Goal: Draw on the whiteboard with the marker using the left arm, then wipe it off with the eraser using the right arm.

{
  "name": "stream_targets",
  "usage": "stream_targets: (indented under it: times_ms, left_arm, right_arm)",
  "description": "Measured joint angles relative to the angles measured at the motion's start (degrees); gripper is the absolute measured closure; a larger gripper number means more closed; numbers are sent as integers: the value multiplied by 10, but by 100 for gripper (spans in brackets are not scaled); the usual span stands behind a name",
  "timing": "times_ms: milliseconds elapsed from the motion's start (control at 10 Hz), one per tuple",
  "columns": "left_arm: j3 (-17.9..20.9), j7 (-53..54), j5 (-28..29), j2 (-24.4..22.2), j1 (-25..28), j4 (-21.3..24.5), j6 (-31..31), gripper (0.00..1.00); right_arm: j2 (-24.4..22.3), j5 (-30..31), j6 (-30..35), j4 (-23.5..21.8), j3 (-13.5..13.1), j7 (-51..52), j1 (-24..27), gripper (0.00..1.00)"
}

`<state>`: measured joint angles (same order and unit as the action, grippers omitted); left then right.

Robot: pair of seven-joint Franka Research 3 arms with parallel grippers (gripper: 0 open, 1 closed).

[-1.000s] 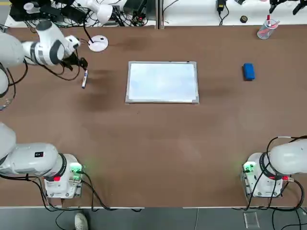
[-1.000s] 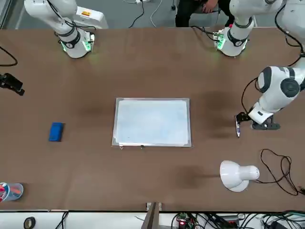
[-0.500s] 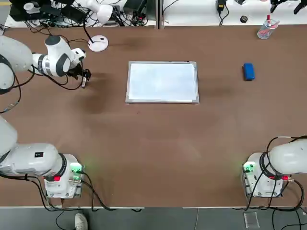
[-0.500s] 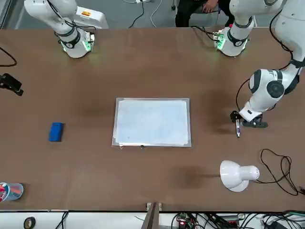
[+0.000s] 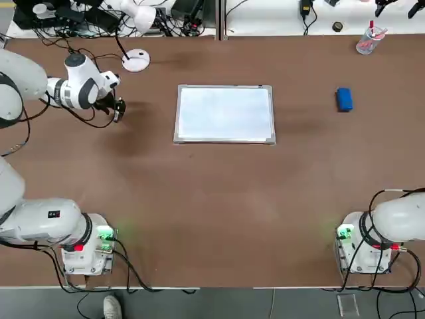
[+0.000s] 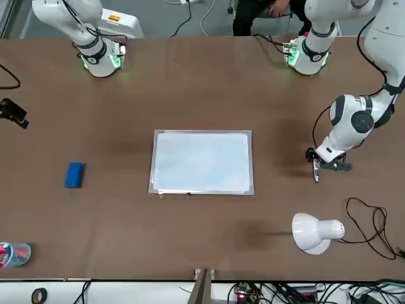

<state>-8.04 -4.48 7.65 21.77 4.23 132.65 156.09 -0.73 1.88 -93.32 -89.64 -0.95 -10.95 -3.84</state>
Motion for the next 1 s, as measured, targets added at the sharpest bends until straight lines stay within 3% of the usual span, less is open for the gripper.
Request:
stream_targets:
  times_ms: [100, 400, 600, 800, 1000]
  left_arm:
    - [0, 0, 0, 2, 0, 0, 0, 42]
    - [0, 0, 0, 10, 0, -1, 1, 55]
    - [-1, 0, 0, 10, 0, -2, 1, 58]
    - [-4, -6, 0, 10, -1, -4, 1, 81]
    - [-4, -20, 0, 11, -1, -6, 0, 82]
  right_arm:
    - [0, 1, -1, 0, 0, 0, 0, 0]
    - [0, 1, -5, 0, 1, 0, 0, 0]
    - [0, 1, -6, 0, 1, 0, 0, 0]
    - [0, 1, -7, 0, 1, 0, 0, 0]
    - [0, 0, -8, 0, 1, 0, -1, 0]
